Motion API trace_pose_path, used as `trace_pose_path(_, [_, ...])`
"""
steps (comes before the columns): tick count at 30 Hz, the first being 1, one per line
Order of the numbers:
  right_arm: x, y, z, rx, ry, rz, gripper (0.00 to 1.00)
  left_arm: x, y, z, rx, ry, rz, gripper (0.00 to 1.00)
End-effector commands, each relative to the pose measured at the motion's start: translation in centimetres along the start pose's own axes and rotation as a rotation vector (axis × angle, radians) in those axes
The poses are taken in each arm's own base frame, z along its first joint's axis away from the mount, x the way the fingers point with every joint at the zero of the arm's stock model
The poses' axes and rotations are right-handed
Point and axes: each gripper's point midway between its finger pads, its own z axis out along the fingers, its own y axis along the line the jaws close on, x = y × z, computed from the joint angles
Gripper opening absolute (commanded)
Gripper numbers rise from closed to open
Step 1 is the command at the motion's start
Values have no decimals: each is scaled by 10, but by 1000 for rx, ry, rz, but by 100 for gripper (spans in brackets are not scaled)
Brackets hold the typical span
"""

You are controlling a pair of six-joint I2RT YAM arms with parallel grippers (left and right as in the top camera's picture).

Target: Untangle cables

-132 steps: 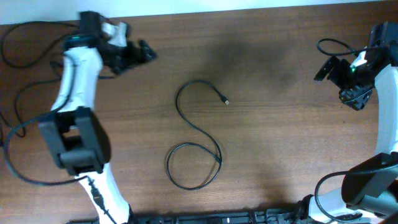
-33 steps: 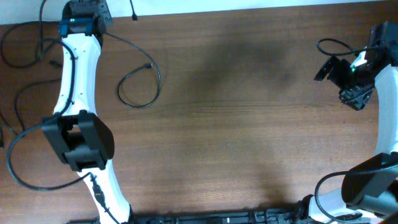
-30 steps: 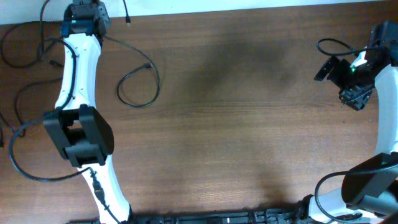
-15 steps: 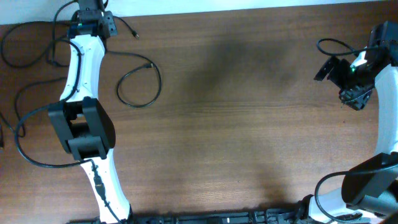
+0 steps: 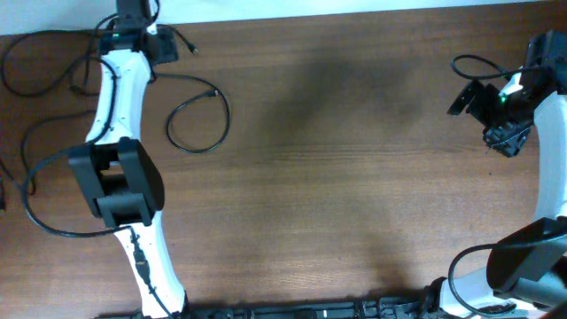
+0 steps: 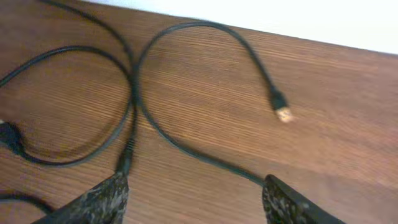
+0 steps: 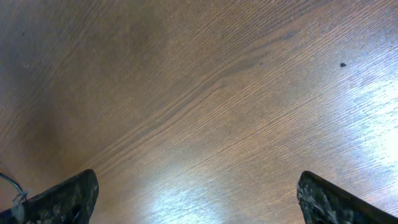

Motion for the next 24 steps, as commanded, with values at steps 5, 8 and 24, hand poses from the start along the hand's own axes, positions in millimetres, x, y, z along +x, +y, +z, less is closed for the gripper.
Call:
trace_pose_path(5, [-4, -2, -1, 13, -13, 6, 99, 7, 2, 69, -5, -53, -45, 75])
trace_pose_path(8, [-4, -2, -1, 13, -13, 6, 99, 9, 2, 85, -5, -71, -52, 75])
trace_pose_path(24, [-4, -2, -1, 13, -13, 6, 99, 46, 31, 124, -124, -9, -242, 74])
